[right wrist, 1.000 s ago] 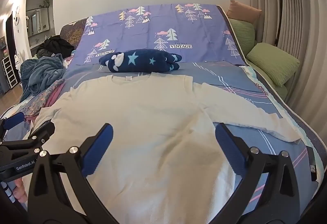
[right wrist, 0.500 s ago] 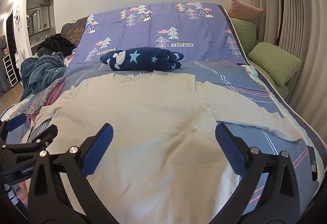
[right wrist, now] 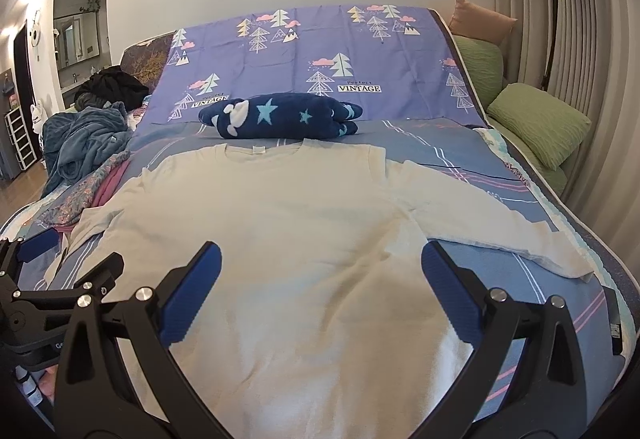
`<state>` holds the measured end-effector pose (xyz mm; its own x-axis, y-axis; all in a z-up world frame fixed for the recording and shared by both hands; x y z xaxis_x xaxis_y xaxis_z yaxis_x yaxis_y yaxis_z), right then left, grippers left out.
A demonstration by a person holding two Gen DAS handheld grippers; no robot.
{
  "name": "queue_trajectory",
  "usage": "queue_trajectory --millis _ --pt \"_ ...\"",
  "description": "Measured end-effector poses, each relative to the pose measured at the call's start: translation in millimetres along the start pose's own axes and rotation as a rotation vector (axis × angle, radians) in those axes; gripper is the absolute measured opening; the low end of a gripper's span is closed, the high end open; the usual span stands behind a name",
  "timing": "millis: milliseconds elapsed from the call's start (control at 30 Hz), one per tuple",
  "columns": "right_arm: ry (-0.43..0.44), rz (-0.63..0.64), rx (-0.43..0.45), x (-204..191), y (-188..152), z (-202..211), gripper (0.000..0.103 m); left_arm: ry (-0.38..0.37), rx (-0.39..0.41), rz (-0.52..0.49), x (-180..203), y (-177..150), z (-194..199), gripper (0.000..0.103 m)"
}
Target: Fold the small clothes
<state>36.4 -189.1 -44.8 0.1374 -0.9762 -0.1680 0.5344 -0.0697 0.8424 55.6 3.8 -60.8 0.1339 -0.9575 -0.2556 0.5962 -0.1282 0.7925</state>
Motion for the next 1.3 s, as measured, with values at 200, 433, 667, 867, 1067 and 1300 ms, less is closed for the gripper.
queue_trajectory --millis 200,433,667,867,1067,1300 --pt "0.0 0.01 -0.004 -3 2 -2 0.101 0.0 0.0 -0.001 0 0 0 0.102" --pt "0.004 0.009 -0.006 -5 1 -3 0.101 -0.007 -0.016 -0.009 0 -2 -5 0.102" --pt "0.003 -0.003 -0.009 -7 0 -5 0.101 -0.008 -0.017 -0.008 1 -3 -5 0.102" --pt "0.005 -0.021 -0.012 -5 -1 -7 0.101 -0.015 -0.026 -0.011 3 -7 -6 0.102" --pt "0.003 -0.013 -0.017 -6 -2 -8 0.101 -0.017 -0.026 -0.012 3 -9 -7 0.102" --pt "0.004 -0.015 -0.02 -7 -2 -8 0.101 -0.026 -0.028 -0.011 2 -11 -7 0.102"
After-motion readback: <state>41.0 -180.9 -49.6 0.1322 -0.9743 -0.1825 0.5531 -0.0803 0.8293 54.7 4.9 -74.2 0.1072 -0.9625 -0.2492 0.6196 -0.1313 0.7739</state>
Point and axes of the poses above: each gripper's, at about its wrist camera, not at the fingertips, and z roughly against the way its jaws point, x to its right, y to its top, the point moved 6 cm from there along -z, roughly the way its jaws point, and after that the axes turned 15 degrees about y, right-handed, at the moved point
